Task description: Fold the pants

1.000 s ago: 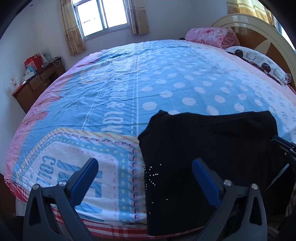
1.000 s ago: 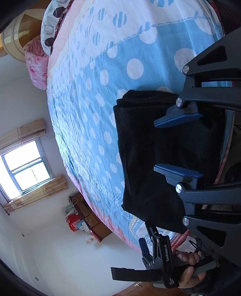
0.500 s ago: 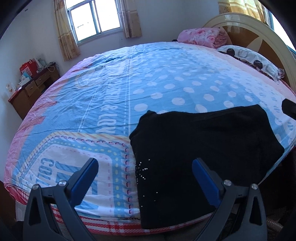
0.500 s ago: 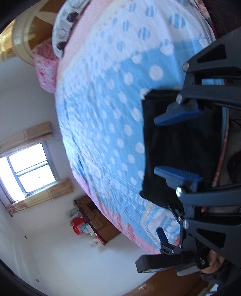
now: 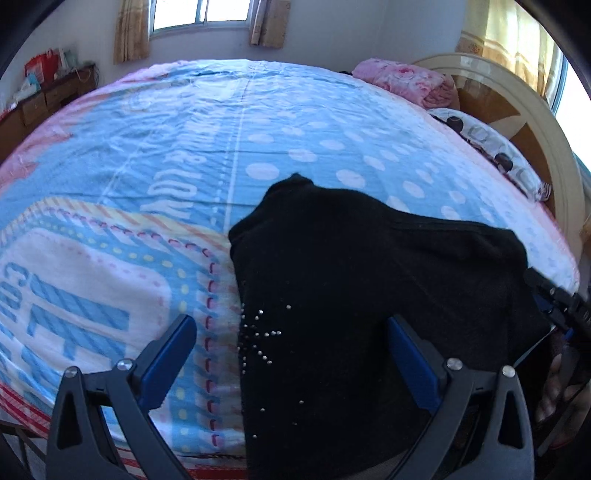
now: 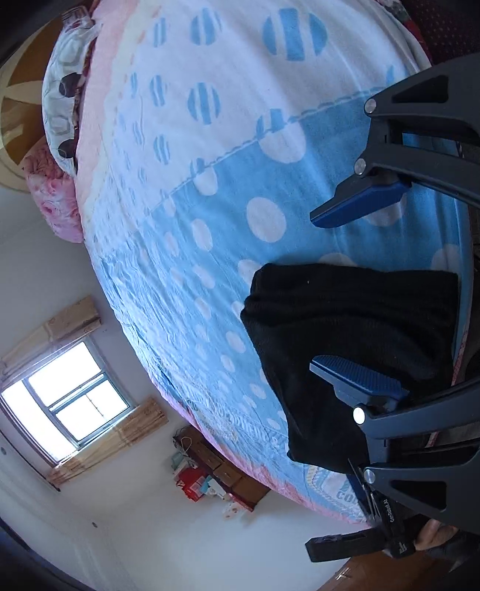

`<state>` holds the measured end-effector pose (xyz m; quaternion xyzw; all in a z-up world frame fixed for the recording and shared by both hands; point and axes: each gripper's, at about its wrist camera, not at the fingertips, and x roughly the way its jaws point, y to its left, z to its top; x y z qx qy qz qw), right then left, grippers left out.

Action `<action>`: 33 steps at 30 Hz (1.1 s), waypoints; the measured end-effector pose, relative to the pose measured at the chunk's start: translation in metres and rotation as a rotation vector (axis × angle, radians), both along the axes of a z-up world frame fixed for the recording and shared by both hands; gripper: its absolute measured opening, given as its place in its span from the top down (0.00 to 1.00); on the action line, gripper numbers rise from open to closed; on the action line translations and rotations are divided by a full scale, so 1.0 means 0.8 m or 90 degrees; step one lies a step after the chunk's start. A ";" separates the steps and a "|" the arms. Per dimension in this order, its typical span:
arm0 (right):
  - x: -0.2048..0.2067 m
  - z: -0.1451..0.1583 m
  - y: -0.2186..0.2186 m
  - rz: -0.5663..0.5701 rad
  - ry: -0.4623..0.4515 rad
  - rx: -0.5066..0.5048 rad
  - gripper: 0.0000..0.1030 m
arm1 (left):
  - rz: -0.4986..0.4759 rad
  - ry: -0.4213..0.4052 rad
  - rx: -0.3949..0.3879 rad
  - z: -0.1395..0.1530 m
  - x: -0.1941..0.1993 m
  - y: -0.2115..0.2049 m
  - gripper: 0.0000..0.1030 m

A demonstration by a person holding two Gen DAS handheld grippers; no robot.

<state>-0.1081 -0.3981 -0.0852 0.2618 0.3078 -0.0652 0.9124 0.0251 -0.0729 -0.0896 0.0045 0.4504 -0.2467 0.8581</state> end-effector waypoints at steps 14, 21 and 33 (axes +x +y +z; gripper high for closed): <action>0.012 -0.013 0.062 0.135 0.070 -0.060 0.28 | -0.004 0.035 -0.075 -0.008 0.011 0.004 0.00; -0.002 -0.029 0.014 0.134 0.018 0.139 0.35 | -0.027 0.026 0.017 -0.011 -0.001 -0.017 0.00; 0.013 -0.034 0.045 0.151 0.057 0.043 0.62 | -0.054 0.004 0.006 0.002 -0.016 -0.021 0.54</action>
